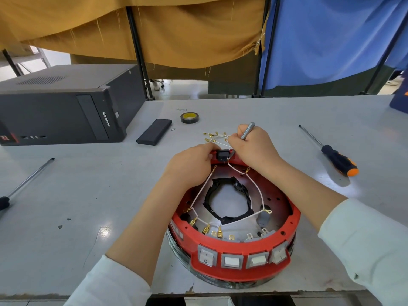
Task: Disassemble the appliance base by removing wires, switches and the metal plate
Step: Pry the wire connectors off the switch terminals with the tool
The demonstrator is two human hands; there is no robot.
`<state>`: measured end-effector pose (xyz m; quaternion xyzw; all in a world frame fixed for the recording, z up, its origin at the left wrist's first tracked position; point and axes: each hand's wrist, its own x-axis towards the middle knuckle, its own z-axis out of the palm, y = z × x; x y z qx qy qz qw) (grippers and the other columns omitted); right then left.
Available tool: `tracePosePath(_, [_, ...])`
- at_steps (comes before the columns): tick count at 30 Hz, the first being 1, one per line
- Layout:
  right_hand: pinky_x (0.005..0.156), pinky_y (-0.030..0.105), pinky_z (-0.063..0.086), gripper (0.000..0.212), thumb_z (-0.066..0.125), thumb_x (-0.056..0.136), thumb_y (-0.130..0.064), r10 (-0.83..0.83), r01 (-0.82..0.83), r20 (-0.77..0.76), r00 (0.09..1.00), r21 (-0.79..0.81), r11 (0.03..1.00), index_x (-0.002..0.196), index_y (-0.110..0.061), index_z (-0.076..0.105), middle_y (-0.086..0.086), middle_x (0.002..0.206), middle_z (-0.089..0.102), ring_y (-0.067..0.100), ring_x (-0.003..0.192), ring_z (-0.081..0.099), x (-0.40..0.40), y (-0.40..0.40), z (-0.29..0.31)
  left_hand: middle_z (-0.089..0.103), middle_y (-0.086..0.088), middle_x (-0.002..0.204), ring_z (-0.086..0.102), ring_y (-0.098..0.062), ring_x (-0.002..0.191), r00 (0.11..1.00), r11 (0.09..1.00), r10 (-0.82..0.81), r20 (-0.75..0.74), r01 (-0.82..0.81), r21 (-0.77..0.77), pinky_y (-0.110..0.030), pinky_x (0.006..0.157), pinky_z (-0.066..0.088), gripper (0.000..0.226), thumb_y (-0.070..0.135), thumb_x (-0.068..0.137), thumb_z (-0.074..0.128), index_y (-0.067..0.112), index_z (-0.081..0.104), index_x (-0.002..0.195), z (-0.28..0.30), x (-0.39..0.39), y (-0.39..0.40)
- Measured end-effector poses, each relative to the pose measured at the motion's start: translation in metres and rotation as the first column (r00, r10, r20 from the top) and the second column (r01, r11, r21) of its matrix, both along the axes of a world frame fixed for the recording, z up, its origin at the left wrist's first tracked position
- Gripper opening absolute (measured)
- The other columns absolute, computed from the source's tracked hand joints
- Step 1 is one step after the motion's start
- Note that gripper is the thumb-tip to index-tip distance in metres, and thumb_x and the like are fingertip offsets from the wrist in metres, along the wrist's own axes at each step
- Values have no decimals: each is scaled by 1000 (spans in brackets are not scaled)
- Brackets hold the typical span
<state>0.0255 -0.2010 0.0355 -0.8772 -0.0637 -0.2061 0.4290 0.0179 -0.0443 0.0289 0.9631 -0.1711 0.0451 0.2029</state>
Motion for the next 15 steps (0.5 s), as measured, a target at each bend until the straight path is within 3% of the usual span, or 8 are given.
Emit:
tracePosePath(8, [41, 19, 26, 40, 54, 81, -11, 13, -12, 15, 1000, -24, 1000, 53, -17, 27, -5, 48, 26, 6, 42, 30, -2, 0, -1, 57, 3, 129, 52, -23, 115, 1000, 1000, 0, 4, 0, -5, -34, 90, 41, 36, 18, 100, 34, 31, 48, 129, 0, 1, 0])
tracePosePath(12, [48, 29, 28, 33, 51, 84, -13, -11, 11, 22, 1000, 7, 1000, 57, -16, 31, 0, 52, 34, 14, 49, 34, -2, 0, 0, 58, 3, 128, 52, -23, 115, 1000, 1000, 9, -4, -9, -12, -30, 85, 38, 36, 18, 100, 34, 32, 48, 129, -1, 3, 0])
tracePosePath(15, [50, 30, 30, 33, 51, 86, -15, 4, -4, 19, 1000, 4, 1000, 58, -16, 32, 1, 52, 37, 19, 51, 38, -4, 1, -1, 58, 3, 128, 52, -23, 115, 1000, 1000, 11, -8, -11, -16, -33, 90, 40, 36, 19, 100, 34, 33, 48, 129, -1, 3, 0])
